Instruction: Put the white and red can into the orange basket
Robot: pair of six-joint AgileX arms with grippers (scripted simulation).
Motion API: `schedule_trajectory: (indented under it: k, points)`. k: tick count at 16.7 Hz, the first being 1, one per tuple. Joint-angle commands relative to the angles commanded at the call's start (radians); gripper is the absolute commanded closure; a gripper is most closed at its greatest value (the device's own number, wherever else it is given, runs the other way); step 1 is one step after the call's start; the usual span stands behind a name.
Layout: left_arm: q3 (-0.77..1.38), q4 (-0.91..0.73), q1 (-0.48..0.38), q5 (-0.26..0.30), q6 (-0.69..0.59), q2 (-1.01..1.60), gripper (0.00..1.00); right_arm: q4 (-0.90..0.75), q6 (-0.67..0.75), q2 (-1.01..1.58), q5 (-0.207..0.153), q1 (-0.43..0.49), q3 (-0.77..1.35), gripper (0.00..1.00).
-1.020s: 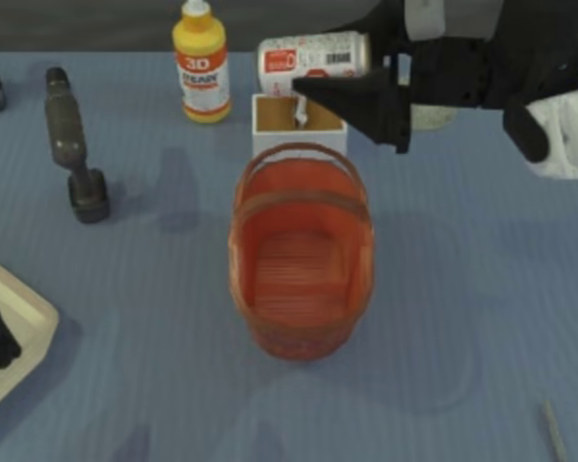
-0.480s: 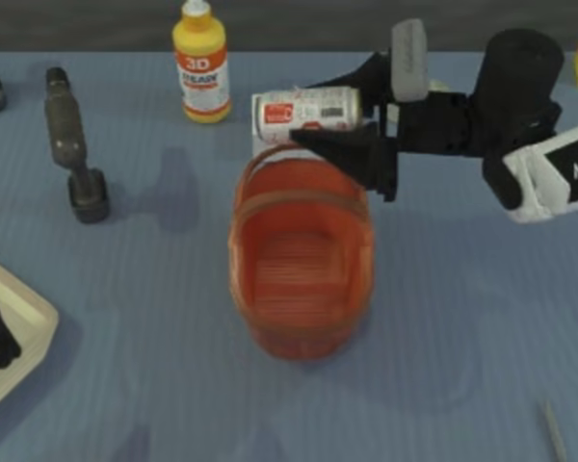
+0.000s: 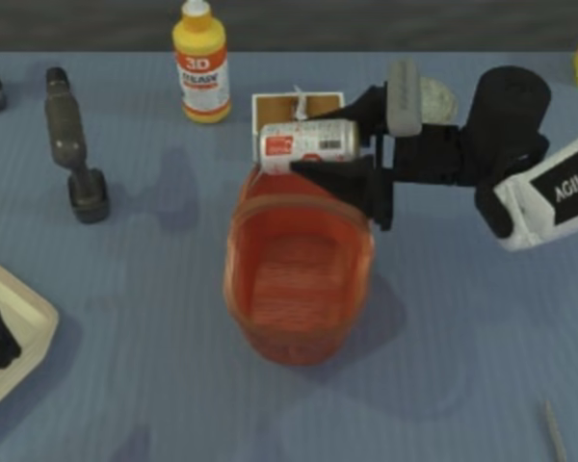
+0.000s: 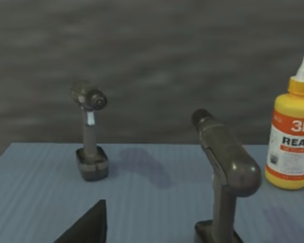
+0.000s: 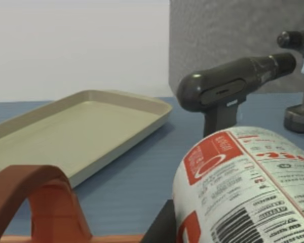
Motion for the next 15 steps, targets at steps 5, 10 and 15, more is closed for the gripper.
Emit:
schedule_trajectory:
  k: [5,10,15]
  points:
    - [0.0,0.0,0.0,0.0,0.0,0.0,0.0,0.0,0.0,0.0,0.0,0.0,0.0,0.62]
    - [0.0,0.0,0.0,0.0,0.0,0.0,0.0,0.0,0.0,0.0,0.0,0.0,0.0,0.25]
    - [0.0,0.0,0.0,0.0,0.0,0.0,0.0,0.0,0.0,0.0,0.0,0.0,0.0,0.0]
